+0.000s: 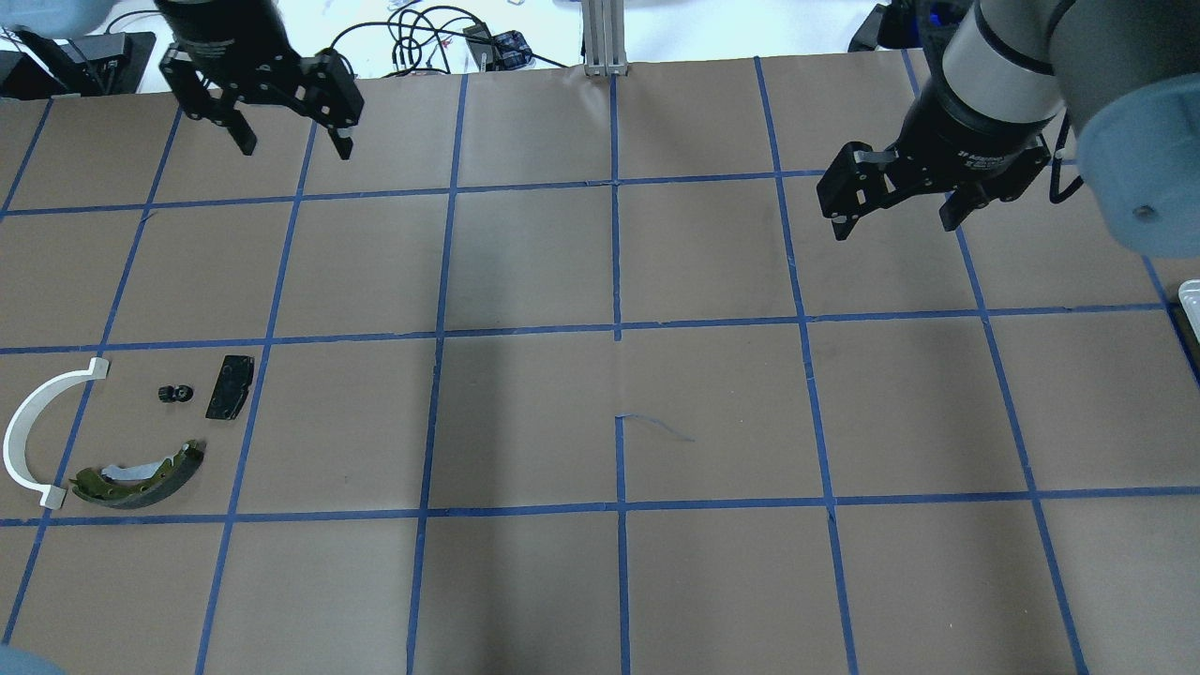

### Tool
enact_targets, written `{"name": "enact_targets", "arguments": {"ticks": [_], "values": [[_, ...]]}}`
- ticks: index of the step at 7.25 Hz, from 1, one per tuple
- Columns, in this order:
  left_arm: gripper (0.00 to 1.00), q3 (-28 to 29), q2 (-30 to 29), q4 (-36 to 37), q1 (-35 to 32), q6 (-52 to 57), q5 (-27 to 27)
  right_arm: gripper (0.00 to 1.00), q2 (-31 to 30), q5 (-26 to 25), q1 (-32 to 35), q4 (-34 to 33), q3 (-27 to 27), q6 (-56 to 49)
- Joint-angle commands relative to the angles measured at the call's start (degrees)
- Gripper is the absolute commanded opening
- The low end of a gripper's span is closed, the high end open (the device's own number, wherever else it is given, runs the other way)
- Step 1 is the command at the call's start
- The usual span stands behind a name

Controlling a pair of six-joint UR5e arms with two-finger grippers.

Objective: Place bearing gear from tray to pile

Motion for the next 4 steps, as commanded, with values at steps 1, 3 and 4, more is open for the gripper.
{"name": "enact_targets", "arguments": {"ticks": [1,3,4], "values": [[1.00,-3.91,2.59,0.27,-4.68,-6.06,-1.81,1.00,0.00,0.00,-0.03,-0.03,-0.07,0.07],[1.00,-8.29,6.54,0.44,-4.51,-5.81,-1.46,1.00,0.00,-0.26,-0.03,-0.47,0.02,0.51],[1.00,-10.32,8.74,0.70,-3.98,-4.76,-1.29,1.00,0.00,-0.26,-0.03,-0.65,0.02,0.60]]}}
